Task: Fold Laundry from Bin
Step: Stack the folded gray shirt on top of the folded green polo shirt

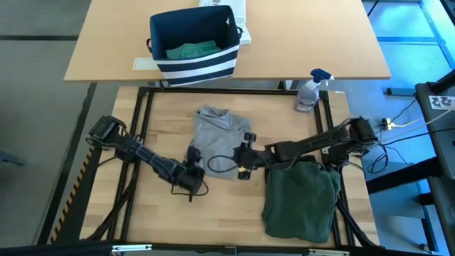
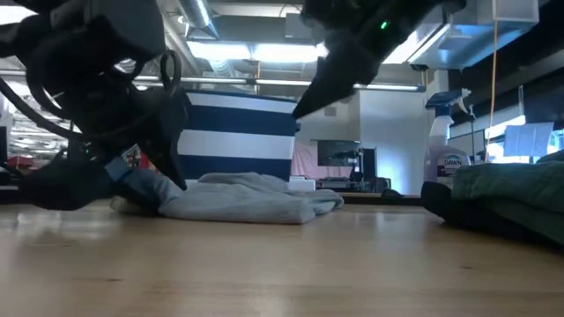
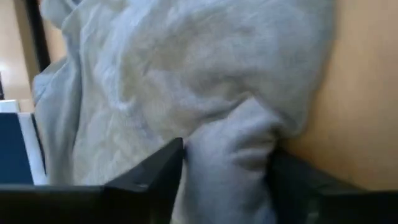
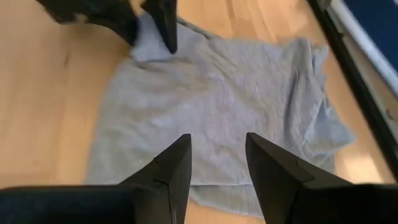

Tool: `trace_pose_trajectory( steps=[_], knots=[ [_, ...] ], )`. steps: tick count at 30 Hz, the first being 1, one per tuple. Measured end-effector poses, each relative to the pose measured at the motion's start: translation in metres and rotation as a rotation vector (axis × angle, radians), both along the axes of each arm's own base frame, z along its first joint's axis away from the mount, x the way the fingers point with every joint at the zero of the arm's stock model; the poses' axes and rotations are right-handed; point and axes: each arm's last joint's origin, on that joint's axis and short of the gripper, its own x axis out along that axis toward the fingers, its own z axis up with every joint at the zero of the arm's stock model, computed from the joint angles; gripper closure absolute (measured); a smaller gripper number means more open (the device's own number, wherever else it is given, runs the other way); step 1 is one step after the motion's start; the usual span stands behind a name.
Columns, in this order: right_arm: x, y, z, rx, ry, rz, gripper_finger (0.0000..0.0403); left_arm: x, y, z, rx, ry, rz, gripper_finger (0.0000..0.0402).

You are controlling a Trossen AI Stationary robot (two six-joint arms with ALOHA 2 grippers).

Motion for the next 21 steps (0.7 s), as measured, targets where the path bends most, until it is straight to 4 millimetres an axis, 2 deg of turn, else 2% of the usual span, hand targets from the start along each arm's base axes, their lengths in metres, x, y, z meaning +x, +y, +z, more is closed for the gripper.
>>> trace_pose_trajectory(
  steps=[2, 5, 6, 10, 14, 18, 21],
  knots=[
    [-0.005, 0.008, 0.007, -0.014, -0.011, 0.009, 0.0253, 0.000, 0.001, 0.000, 0.007, 0.007, -0.008, 0.0261],
    [-0.015, 0.021, 0.013, -0.031, -0.006, 0.025, 0.0253, 0.001, 0.000, -0.001, -0.019, 0.022, -0.029, 0.0366],
    [-0.018, 0.026, 0.014, -0.030, -0.003, 0.030, 0.0253, 0.001, -0.001, -0.001, -0.036, 0.021, -0.033, 0.0380],
    [-0.029, 0.047, 0.012, -0.022, 0.046, 0.082, 0.0253, 0.012, -0.005, 0.008, -0.129, 0.009, -0.042, 0.0391],
    [-0.033, 0.070, 0.007, 0.015, 0.037, 0.147, 0.0242, 0.030, -0.010, 0.029, -0.208, -0.017, -0.037, 0.0391],
    [-0.032, 0.089, 0.004, 0.044, -0.015, 0.196, 0.0195, 0.046, -0.012, 0.054, -0.257, -0.021, -0.042, 0.0391],
    [-0.028, 0.097, -0.009, 0.046, 0.001, 0.198, 0.0144, 0.053, -0.014, 0.071, -0.269, 0.000, -0.054, 0.0391]
  ],
)
